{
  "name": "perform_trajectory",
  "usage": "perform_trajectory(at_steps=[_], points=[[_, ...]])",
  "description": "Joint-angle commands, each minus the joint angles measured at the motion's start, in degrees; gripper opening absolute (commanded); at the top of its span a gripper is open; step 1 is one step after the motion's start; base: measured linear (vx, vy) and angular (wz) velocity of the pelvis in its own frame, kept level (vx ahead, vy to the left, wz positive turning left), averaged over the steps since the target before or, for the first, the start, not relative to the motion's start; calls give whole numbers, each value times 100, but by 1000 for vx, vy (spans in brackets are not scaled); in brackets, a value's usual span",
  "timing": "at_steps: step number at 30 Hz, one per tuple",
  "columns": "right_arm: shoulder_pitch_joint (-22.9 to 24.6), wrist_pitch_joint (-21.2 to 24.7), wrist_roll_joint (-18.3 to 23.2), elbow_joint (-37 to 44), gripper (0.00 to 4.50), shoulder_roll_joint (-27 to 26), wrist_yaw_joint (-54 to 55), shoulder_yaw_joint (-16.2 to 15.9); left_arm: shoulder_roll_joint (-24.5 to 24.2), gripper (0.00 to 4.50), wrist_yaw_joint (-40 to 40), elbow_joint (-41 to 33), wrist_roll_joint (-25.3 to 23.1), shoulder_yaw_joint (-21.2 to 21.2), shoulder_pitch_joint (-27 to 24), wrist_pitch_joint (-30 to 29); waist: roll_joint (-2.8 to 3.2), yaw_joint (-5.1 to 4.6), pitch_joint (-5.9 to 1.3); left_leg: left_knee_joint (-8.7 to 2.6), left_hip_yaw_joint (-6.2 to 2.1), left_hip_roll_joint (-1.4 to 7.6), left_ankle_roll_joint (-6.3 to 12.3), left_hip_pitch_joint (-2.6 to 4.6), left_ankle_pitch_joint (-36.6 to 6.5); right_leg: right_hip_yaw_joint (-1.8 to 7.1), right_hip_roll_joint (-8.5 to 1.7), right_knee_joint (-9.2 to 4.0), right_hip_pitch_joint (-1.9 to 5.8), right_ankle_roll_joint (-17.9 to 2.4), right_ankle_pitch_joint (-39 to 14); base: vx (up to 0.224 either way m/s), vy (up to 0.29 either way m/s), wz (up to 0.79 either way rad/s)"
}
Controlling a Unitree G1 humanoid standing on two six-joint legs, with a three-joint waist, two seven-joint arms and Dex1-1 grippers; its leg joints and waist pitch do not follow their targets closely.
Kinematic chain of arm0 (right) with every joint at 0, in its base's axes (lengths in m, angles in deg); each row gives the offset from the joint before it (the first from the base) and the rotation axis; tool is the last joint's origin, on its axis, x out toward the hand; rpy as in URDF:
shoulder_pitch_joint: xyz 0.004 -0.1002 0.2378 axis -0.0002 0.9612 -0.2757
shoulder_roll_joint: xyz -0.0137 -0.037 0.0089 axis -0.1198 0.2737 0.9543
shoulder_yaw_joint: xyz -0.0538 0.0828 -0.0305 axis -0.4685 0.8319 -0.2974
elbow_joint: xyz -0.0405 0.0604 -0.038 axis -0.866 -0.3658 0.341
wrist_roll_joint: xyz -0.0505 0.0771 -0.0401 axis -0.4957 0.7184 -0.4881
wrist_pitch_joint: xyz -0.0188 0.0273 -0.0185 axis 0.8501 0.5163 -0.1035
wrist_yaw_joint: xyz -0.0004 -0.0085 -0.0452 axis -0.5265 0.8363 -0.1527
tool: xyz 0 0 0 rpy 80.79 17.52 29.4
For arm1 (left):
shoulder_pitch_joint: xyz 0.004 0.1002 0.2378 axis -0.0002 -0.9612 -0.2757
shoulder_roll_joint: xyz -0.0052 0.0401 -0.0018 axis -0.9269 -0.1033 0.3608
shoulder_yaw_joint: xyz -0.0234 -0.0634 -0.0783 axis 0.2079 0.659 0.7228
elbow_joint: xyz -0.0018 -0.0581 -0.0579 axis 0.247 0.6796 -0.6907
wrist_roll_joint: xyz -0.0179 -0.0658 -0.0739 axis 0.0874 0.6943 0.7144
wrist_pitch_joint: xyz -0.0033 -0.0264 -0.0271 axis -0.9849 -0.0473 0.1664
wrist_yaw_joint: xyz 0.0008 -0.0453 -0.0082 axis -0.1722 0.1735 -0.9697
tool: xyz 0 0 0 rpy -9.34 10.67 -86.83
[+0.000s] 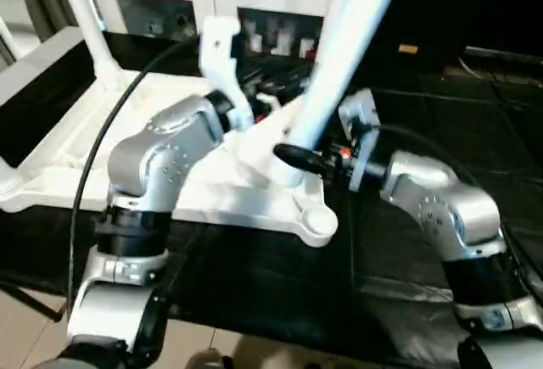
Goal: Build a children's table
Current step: Pick table leg, then move to table
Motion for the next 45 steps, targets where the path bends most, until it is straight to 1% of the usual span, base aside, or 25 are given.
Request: perform_trajectory(at_steps=[1, 8, 10, 14, 17, 19, 21, 22, 24, 25, 27, 29, 32, 34, 35, 36, 37, 38, 39, 40, 41, 42, 43, 44, 45], points=[[13, 72, -85, 27, 194, -22, 171, -4, 19, 406, 144, -86, 30, -105, 136, 48, -63, -5, -489, -383, -59, 249, 65, 50, -201, 236, -464, -427, 383, -1258, -456, 0, 0, 0], [118, -84, -214, -36, 194, -176, 647, 219, -380, 406, 29, 199, -564, -18, -21, 531, -33, -32, -496, -397, -72, 261, 16, 72, -208, 234, -455, -432, 356, -1137, -479, 0, 0, 0], [310, -220, -323, 76, 194, -244, 1027, 414, -685, 406, 86, 260, -793, 87, -352, 842, 0, -40, -506, -402, -74, 264, -48, 75, -147, 229, -446, -396, 348, -1145, -328, 0, 0, 0], [553, -333, -516, 247, 194, -228, 1323, 462, -941, 406, 359, 316, -1005, 26, -723, 1248, 16, -43, -509, -409, -66, 259, -98, 71, -130, 235, -438, -390, 350, -1114, -159, 0, 0, 0], [925, -469, -572, 531, 194, -268, 1523, 523, -1307, 406, 999, 382, -1442, -427, -1246, 2038, 52, -41, -500, -429, -78, 273, -117, 90, -298, 236, -448, -417, 325, -1083, -279, 0, 0, 0], [1172, -469, -627, 725, 194, -312, 1712, 559, -1434, 406, 1130, 509, -1616, -609, -1466, 2182, 42, -40, -494, -452, -75, 287, -129, 98, -430, 252, -450, -421, 318, -983, -408, 0, 0, 0], [1418, -517, -882, 869, 194, -390, 2093, 540, -1351, 406, 874, 601, -1707, -568, -1667, 2225, 62, -60, -470, -477, -78, 286, -250, 106, -652, 245, -442, -450, 298, -980, -648, 0, 0, 0], [1418, -517, -882, 869, 194, -390, 2093, 540, -1351, 406, 874, 601, -1707, -568, -1667, 2225, 134, -62, -475, -476, -88, 286, -309, 112, -705, 246, -451, -435, 292, -995, -692, 0, 0, 0], [1555, -506, -1139, 947, 194, -460, 2486, 541, -1207, 406, 603, 581, -1714, -439, -1830, 2162, 92, -102, -457, -486, -80, 273, -402, 122, -958, 254, -437, -486, 276, -986, -938, 0, 0, 0], [1711, -280, -1165, 1077, 194, -588, 2800, 631, -1021, 406, 295, 403, -1667, -267, -2078, 2107, 71, -118, -460, -490, -84, 277, -415, 112, -951, 256, -438, -477, 287, -987, -938, 0, 0, 0], [1956, -20, -1086, 1362, 194, -722, 3006, 698, -817, 406, -110, 164, -1629, -71, -2395, 2079, 49, -177, -437, -501, -91, 264, -367, 88, -1050, 258, -445, -510, 304, -966, -1171, 0, 0, 0], [2112, 14, -1067, 1579, 194, -769, 3058, 670, -715, 406, -377, 83, -1655, 54, -2546, 2099, -15, -212, -435, -493, -83, 265, -286, 77, -1001, 264, -432, -530, 297, -890, -1234, 0, 0, 0], [2305, -150, -1301, 1781, 194, -833, 3237, 548, -575, 406, -729, -70, -1681, 243, -2790, 2087, -14, -264, -438, -491, -94, 269, -241, 54, -948, 258, -423, -521, 303, -829, -1201, 0, 0, 0], [2289, -114, -1253, 1703, 194, -946, 3361, 663, -579, 406, -744, -105, -1734, 236, -2820, 2114, -12, -319, -409, -490, -96, 249, -215, 77, -1171, 264, -417, -579, 252, -717, -1711, 0, 0, 0], [2266, -97, -1233, 1643, 194, -997, 3426, 736, -581, 406, -747, -136, -1782, 232, -2831, 2121, -29, -317, -406, -480, -85, 239, -157, 63, -1200, 301, -466, -598, 256, -680, -1882, 0, 0, 0], [2261, -86, -1235, 1636, 194, -1005, 3445, 749, -579, 406, -755, -154, -1796, 232, -2837, 2116, -42, -287, -413, -435, -65, 218, 7, 36, -1117, 378, -570, -629, 288, -713, -2001, 0, 0, 0], [2243, -7, -1184, 1624, 194, -1040, 3507, 838, -592, 406, -781, -145, -1822, 263, -2796, 2097, -37, -277, -421, -121, 177, 156, -234, 260, -1327, 770, -399, -810, 61, -527, -2664, 0, 0, 0], [2241, 7, -1167, 1624, 194, -1050, 3514, 856, -597, 406, -784, -138, -1825, 269, -2785, 2099, -37, -277, -421, -121, 177, 156, -234, 260, -1327, 770, -399, -810, 61, -527, -2664, -6, 46, -32], [2248, 55, -1112, 1643, 194, -1077, 3533, 900, -604, 406, -797, -137, -1821, 283, -2765, 2088, -144, -97, -422, 96, 69, 53, -115, 98, -1271, 1314, -554, -907, 300, -417, -3202, -6, 46, -32], [2257, 114, -1081, 1668, 194, -1115, 3595, 955, -620, 406, -809, -132, -1820, 289, -2741, 2071, -108, -2, -405, 241, 37, 33, -36, 133, -1293, 1540, -651, -995, 273, -384, -3403, -1, 86, -43], [2261, 131, -1077, 1679, 194, -1128, 3615, 967, -623, 406, -818, -136, -1819, 289, -2738, 2064, -160, 29, -382, 419, -133, -12, 32, 23, -1256, 1878, -690, -1048, 376, -403, -3628, 2, 153, -52], [2273, 171, -1056, 1704, 194, -1165, 3660, 1002, -644, 406, -832, -137, -1832, 283, -2724, 2065, -125, 73, -398, 435, -329, -104, 13, -107, -979, 2037, -547, -992, 477, -415, -3271, 2, 153, -52], [2277, 196, -1024, 1715, 194, -1204, 3690, 1039, -676, 406, -861, -138, -1905, 267, -2712, 2086, -147, 45, -407, 404, -348, -182, 46, -82, -905, 2037, -385, -979, 432, -376, -3063, 1, 217, -64], [2277, 196, -1024, 1715, 194, -1204, 3690, 1039, -676, 406, -861, -138, -1905, 267, -2712, 2086, -114, 24, -423, 206, -457, -167, 168, -80, -659, 1857, -275, -883, 429, -417, -2657, -4, 255, -28], [2278, 203, -939, 1730, 194, -1306, 3765, 1125, -759, 406, -786, -118, -2032, 208, -2683, 2214, 254, -266, -550, -387, -572, 28, 993, 478, 142, 698, 264, -256, -179, -610, -997, -4, 255, -28]])
